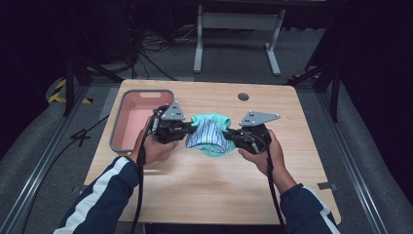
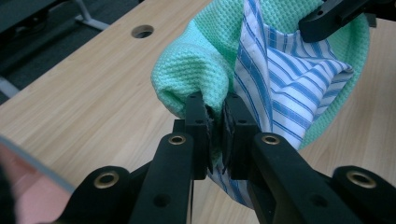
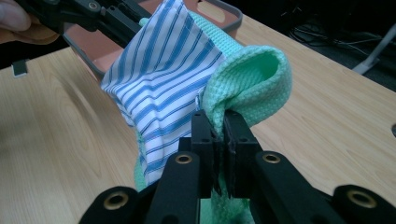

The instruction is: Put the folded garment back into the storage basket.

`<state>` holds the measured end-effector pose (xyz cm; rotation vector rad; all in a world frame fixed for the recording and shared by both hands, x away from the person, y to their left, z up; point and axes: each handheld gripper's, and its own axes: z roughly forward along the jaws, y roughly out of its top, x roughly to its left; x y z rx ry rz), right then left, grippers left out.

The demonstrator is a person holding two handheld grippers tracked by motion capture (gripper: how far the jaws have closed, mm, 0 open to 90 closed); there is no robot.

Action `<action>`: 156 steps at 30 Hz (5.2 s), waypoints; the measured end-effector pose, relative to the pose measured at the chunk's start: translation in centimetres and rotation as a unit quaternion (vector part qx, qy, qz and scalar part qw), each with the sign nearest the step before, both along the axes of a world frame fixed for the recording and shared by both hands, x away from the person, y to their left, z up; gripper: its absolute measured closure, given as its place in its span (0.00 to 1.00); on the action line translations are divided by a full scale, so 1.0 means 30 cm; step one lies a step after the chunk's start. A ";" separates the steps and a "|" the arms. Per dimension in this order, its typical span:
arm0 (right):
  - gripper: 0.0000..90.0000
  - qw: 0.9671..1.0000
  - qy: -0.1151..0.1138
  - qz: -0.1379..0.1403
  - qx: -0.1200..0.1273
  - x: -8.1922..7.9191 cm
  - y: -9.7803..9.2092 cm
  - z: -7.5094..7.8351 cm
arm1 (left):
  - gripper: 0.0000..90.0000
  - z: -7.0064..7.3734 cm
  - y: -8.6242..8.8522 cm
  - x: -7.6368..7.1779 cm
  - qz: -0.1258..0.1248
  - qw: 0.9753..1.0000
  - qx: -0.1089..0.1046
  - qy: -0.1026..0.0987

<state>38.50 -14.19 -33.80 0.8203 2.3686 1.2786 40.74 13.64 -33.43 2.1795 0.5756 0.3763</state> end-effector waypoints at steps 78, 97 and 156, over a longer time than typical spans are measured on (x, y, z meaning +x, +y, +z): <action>0.92 0.993 0.052 0.103 -0.026 0.275 0.712 -0.164 | 0.91 -0.109 0.544 0.035 0.232 0.971 0.061 0.012; 0.82 0.995 0.053 0.081 -0.032 0.292 0.685 -0.190 | 0.64 -0.135 0.529 0.061 0.260 0.963 0.073 0.017; 0.47 0.989 -0.019 0.021 -0.147 0.087 0.149 -0.070 | 0.29 -0.132 0.188 -0.216 0.100 0.994 0.028 -0.025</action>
